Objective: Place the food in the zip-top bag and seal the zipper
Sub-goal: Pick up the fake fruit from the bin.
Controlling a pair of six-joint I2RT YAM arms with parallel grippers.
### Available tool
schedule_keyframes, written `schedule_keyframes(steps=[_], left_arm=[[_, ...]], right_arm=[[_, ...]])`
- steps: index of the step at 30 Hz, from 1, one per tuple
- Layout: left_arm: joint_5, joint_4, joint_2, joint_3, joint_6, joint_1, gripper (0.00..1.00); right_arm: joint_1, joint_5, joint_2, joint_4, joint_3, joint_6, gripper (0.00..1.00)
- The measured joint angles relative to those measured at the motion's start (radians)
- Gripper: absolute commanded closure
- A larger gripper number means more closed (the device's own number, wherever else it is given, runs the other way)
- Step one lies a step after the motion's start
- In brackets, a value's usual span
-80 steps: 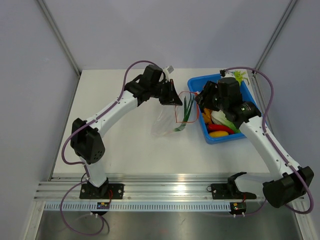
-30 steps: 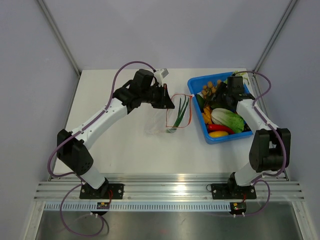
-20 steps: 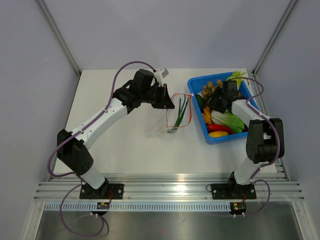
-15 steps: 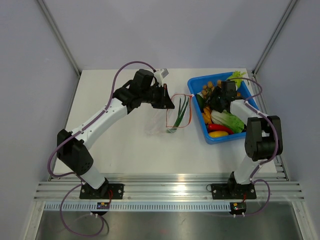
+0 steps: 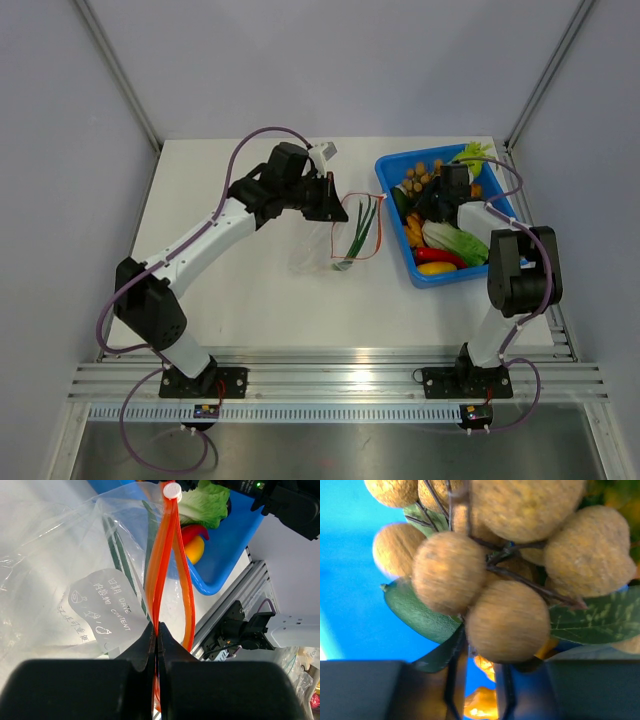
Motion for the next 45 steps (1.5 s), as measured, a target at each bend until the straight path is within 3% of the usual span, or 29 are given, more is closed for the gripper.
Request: schedule_keyframes(steps=[2, 9, 18, 30, 38, 45], left_arm=[[0.0, -0.003, 0.0, -0.005, -0.002, 0.0, 1.0], [0.0, 0.001, -0.003, -0.005, -0.011, 0.0, 1.0], [-0.02, -0.005, 0.002, 0.022, -0.005, 0.0, 1.0], [-0.017, -0.002, 0.163, 0.189, 0.001, 0.0, 1.0], [-0.014, 0.002, 0.204, 0.223, -0.009, 0.0, 1.0], [0.005, 0.011, 0.213, 0.225, -0.029, 0.0, 1.0]], right_arm=[[0.0, 0.0, -0.003, 0.009, -0.009, 0.003, 0.83], [0.005, -0.009, -0.094, -0.019, -0.037, 0.0, 1.0], [0.005, -0.059, -0.343, -0.17, -0.037, -0.042, 1.0], [0.006, -0.167, -0.658, -0.392, -0.014, -0.116, 1.0], [0.01, -0.352, -0.715, -0.502, 0.129, -0.153, 1.0], [0.099, -0.484, -0.735, -0.47, 0.111, -0.092, 1.0]])
